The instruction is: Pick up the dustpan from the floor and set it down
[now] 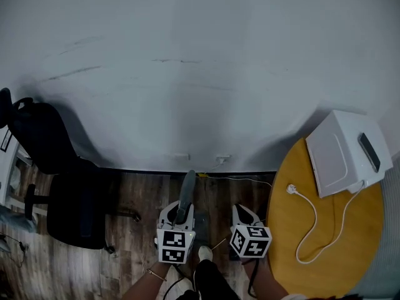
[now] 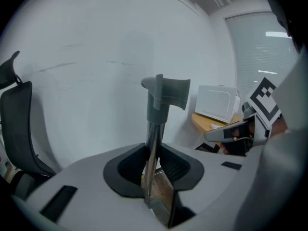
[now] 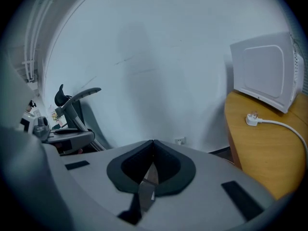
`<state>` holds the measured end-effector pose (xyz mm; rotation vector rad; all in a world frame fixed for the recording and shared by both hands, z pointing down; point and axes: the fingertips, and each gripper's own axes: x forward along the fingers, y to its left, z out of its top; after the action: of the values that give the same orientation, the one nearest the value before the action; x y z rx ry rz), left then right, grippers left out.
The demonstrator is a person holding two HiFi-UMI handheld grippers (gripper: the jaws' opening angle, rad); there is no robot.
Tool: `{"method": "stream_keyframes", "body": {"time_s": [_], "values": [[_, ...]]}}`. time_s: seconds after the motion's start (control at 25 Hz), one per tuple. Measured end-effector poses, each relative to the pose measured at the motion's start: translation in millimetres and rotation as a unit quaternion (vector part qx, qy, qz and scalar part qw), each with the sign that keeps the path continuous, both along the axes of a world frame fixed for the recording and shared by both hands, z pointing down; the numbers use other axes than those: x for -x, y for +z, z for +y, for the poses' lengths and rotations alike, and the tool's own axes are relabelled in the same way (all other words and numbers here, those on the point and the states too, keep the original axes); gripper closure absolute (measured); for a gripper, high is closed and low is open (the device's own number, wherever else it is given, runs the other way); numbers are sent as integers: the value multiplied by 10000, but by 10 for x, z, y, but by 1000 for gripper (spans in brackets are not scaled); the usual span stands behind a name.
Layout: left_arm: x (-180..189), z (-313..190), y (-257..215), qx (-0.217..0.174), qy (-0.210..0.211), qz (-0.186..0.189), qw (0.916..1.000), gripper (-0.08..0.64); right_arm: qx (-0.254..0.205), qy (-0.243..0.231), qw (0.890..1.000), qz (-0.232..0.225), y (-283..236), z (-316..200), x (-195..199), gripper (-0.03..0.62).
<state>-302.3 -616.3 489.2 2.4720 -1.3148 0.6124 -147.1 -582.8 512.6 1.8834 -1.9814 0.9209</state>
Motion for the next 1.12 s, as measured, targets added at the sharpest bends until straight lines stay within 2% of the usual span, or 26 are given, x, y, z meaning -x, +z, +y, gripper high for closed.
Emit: {"method": "stream_keyframes", "body": {"time_s": [0.2, 0.68, 1.12], "values": [[-179, -394, 111, -18, 108, 36, 9999, 463, 83, 173, 9998, -10, 193, -295, -130, 560], [-321, -1151, 777, 187, -109, -79, 9997, 463, 160, 244, 9995, 108, 622, -940, -362, 560], [-605, -1643, 1201, 123, -29, -261, 9996, 463, 285, 413, 9984, 253, 999, -1117, -541, 560]]}}
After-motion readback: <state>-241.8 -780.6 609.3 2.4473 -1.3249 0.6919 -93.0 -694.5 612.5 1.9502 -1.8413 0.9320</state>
